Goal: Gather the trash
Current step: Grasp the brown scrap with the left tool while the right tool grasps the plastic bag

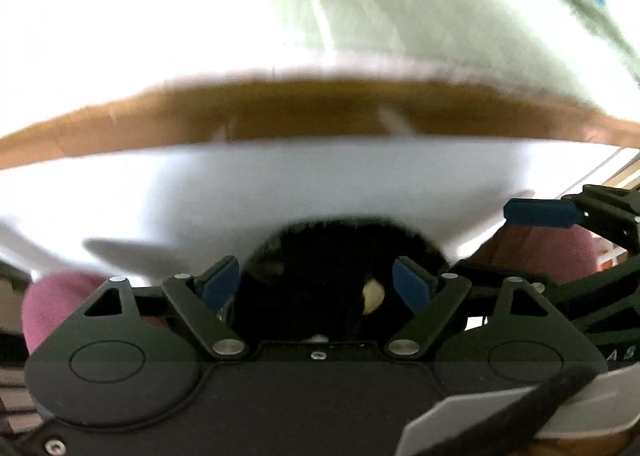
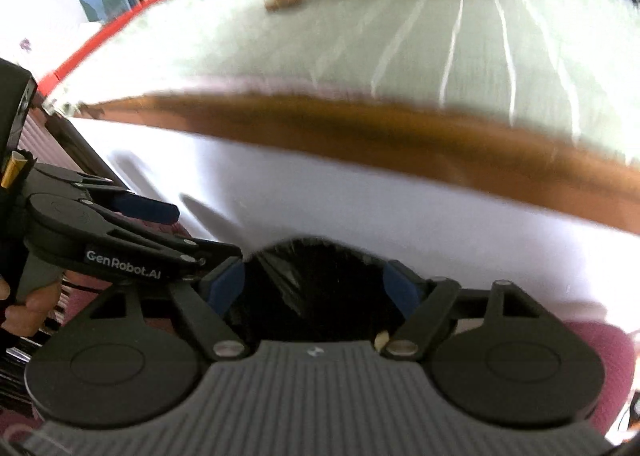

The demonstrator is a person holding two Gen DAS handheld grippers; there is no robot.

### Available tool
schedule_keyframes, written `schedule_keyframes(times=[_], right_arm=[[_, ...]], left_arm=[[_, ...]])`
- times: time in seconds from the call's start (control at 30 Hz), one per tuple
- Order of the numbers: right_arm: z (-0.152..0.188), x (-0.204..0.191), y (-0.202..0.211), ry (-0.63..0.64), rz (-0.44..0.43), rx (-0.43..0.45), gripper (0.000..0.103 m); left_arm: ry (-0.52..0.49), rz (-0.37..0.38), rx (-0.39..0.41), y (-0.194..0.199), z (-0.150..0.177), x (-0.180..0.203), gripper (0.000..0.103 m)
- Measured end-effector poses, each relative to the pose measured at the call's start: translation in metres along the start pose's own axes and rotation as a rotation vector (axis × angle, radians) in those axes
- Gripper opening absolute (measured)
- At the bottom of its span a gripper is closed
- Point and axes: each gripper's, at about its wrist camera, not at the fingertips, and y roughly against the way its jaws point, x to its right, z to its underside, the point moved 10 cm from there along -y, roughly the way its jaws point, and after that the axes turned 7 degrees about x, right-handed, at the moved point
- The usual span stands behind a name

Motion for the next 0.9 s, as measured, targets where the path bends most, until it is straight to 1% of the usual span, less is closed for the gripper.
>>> schedule_keyframes(times=[0.17,0.23,0.33,0.47,0.57,0.67,0.8,0.9], right_arm=[[-0.040,0.000,0.027,0.056,0.011,0.136,0.089],[-0.057,0.005,0.035,0.076,0.034,0.193,0.089],[-0.075,0.013,0.038,0.076,0.036,0.240,0.089],[-0.090,0.014,0.041,0.073,0.027,0.269,0.089],[-0.097,0.012,0.044,0.079,0.009,0.285,0.089],[-0.102,0.008,0.050,0.091,0.011,0.308,0.091],[-0.109,0.011,0.057,0.118,0.045,0.349,0.093],[-0.117,0.019,0.055,0.117,0.088,0.371,0.093]], left_arm=[[0.009,0.034,0.152,0.035,-0.039,-0.001,0.087],[0.020,0.041,0.218,0.046,-0.056,-0.003,0.092],[0.021,0.035,0.296,0.055,-0.078,-0.004,0.093],[0.041,0.008,0.346,0.060,-0.099,-0.008,0.093],[0.068,0.020,0.370,0.064,-0.113,-0.013,0.094],[0.075,0.027,0.393,0.069,-0.121,-0.018,0.094],[0.060,0.047,0.417,0.079,-0.127,-0.015,0.097],[0.046,0.030,0.441,0.081,-0.130,-0.015,0.098]])
